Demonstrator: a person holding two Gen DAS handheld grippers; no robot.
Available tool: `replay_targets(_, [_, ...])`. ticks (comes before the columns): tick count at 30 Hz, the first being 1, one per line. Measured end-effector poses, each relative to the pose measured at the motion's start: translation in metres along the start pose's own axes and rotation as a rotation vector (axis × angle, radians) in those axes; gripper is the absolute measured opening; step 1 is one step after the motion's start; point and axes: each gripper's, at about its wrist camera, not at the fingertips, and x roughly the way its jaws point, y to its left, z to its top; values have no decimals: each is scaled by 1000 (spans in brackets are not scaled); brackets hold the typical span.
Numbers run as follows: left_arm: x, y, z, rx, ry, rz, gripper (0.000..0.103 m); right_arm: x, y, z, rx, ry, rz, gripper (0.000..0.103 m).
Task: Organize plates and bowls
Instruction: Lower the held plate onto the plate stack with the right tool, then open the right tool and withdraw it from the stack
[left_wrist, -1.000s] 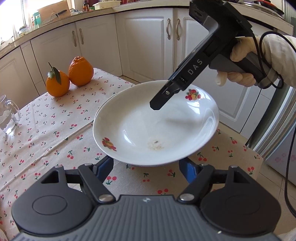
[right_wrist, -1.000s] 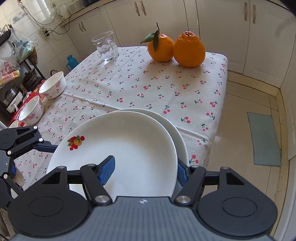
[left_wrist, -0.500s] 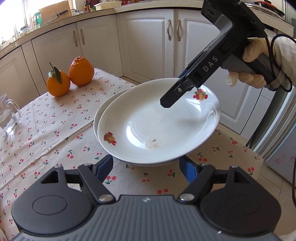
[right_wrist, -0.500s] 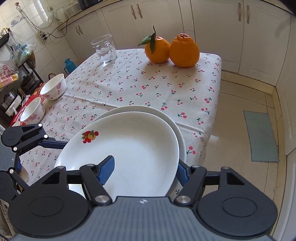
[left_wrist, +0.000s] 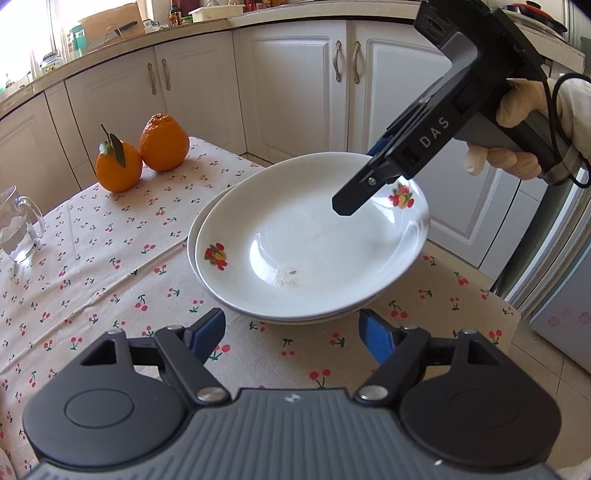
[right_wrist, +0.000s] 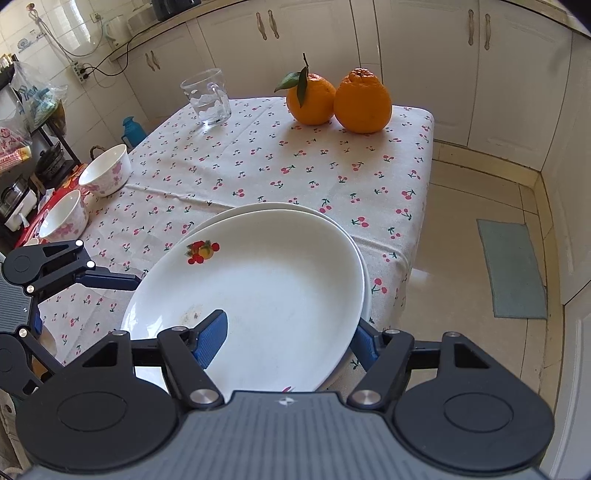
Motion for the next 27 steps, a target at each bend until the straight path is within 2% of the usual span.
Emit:
replay_targets(23, [-22,-11,-12,22,-19,8,81,-11,18,-21,-21,22,-71,78])
replay_targets(27, [-30,-13,-16,30,-41,5,86,-15,22,-31,-15,13,-67,78])
